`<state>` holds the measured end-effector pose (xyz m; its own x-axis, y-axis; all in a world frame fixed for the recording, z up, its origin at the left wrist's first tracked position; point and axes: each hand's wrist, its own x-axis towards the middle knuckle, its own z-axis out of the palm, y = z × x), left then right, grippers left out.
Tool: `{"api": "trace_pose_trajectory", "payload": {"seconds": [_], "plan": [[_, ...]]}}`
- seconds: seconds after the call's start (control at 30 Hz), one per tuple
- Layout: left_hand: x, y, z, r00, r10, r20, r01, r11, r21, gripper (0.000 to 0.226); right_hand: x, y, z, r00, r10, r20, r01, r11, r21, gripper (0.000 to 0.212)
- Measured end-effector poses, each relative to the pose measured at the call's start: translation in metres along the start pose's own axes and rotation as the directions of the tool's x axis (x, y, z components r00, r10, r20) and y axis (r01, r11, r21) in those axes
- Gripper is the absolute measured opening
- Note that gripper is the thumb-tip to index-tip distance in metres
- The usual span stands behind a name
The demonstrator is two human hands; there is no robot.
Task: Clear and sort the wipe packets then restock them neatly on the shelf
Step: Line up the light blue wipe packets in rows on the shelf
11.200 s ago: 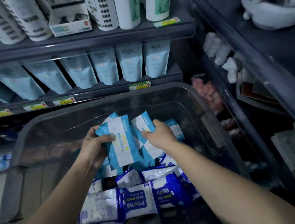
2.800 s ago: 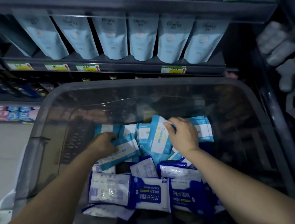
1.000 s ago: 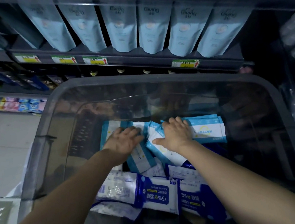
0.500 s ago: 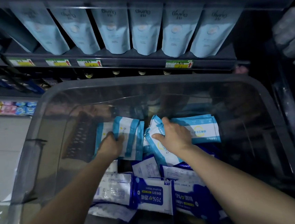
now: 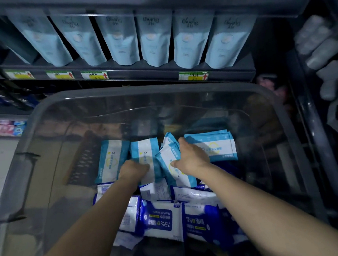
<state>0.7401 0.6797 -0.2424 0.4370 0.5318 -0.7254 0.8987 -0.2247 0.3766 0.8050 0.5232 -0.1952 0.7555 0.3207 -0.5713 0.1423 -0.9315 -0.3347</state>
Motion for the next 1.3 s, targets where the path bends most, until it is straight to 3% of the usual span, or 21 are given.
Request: {"api": "trace_pose_trajectory", "payload": {"seconds": [0.17,0.37,0.47,0.63,0.87,1.07,1.3], "plan": [[-0.017,0.008,-0.006,1.0,0.024,0.001,-0.022,0.927,-0.375,0.037,-0.012,0.007,-0.008,0.993,-0.019,-0.115,0.028,0.997,0.076,0.049],[-0.046,0.02,-0.029,0.968,0.251,0.0,-0.241,0.927,-0.288,0.033,-0.038,0.008,-0.023,0.952,0.031,-0.306,0.075,0.942,0.327,0.036],[-0.065,0.025,-0.044,0.915,0.402,-0.005,-0.391,0.887,-0.247,0.024,-0.062,0.007,-0.027,0.894,0.075,-0.442,0.118,0.913,0.392,0.029],[-0.102,0.03,-0.064,0.791,0.612,0.005,-0.593,0.768,-0.242,0.016,-0.116,-0.001,-0.03,0.739,0.202,-0.643,0.179,0.861,0.477,0.032],[-0.187,0.04,-0.074,0.553,0.816,0.168,-0.765,0.578,-0.285,0.021,-0.229,0.004,-0.046,0.458,0.329,-0.826,0.242,0.848,0.472,0.023],[-0.276,0.047,-0.049,0.319,0.921,0.222,-0.874,0.377,-0.305,0.025,-0.328,0.043,-0.043,0.288,0.466,-0.836,0.244,0.809,0.535,0.026],[-0.372,0.02,0.028,0.048,0.938,0.344,-0.933,0.165,-0.319,0.02,-0.464,0.102,-0.001,0.141,0.563,-0.814,0.195,0.791,0.58,0.017]]}}
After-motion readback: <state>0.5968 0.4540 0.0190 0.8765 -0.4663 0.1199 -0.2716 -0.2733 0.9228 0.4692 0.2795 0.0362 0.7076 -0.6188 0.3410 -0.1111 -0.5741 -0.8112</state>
